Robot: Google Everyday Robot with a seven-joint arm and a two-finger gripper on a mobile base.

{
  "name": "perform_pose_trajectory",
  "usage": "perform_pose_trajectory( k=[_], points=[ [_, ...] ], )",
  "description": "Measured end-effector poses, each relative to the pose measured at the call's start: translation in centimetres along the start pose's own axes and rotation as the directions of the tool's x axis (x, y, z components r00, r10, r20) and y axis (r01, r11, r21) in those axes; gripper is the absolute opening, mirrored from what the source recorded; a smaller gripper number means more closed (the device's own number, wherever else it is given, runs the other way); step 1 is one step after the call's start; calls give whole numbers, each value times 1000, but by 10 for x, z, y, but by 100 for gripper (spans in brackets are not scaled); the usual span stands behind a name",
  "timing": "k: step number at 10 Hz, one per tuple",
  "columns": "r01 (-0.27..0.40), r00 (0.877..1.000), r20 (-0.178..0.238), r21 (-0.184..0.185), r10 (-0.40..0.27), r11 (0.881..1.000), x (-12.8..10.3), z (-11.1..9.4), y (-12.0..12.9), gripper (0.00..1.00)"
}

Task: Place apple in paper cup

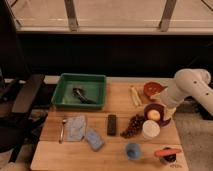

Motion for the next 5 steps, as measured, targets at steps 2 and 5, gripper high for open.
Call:
perform_pose_trajectory(
  k=[2,5],
  points=[
    [3,1000,-9,-13,-3,1000,-2,5,-2,75],
    [1,1000,-8,-18,-1,1000,-1,5,0,75]
  ],
)
